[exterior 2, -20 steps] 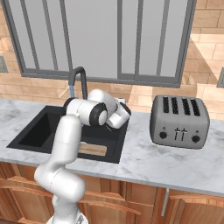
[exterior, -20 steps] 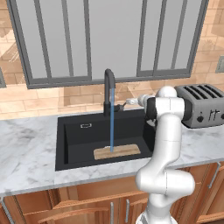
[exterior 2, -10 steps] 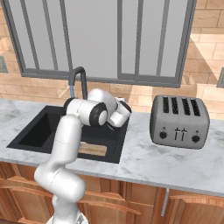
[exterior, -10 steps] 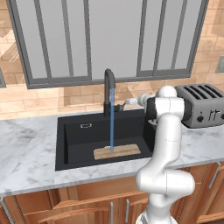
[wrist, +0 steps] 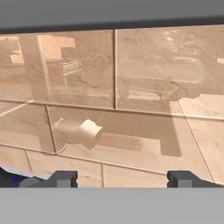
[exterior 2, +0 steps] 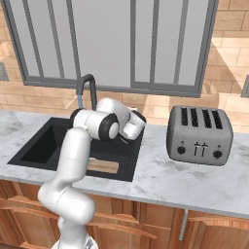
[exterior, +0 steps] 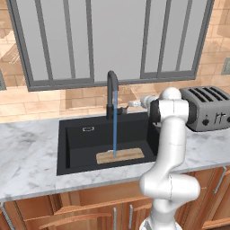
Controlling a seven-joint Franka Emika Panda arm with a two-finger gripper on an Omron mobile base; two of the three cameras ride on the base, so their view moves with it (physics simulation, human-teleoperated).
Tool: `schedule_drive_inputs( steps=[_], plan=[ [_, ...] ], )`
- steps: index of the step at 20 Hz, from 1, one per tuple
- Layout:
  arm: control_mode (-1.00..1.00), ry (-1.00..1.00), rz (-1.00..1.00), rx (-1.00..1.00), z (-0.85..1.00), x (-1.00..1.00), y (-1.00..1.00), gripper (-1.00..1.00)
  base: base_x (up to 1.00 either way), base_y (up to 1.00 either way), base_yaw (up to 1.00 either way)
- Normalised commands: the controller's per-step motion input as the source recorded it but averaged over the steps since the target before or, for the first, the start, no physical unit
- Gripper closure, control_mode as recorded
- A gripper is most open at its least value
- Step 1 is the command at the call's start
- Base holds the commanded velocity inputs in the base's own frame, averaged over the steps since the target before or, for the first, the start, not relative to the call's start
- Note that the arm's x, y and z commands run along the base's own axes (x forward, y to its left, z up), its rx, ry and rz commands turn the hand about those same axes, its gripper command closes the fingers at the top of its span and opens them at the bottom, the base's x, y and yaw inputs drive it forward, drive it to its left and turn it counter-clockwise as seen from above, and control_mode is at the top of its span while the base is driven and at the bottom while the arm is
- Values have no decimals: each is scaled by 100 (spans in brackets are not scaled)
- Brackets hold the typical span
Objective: Turn on the sink faucet with hot water and rinse the cutting board for ten seconds, then turn off the faucet. Push the cutting board to reach the water if necessary.
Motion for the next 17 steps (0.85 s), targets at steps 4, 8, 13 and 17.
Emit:
schedule_drive_inputs(
  steps=[4,8,13,17],
  plan=[
    [-100,0,1,0,0,0,26,-100,0,0,0],
    [-100,0,0,0,0,0,26,-100,0,0,0],
    [-100,0,0,0,0,0,28,-100,0,0,0],
    [-100,0,0,0,0,0,29,-100,0,0,0]
  ],
)
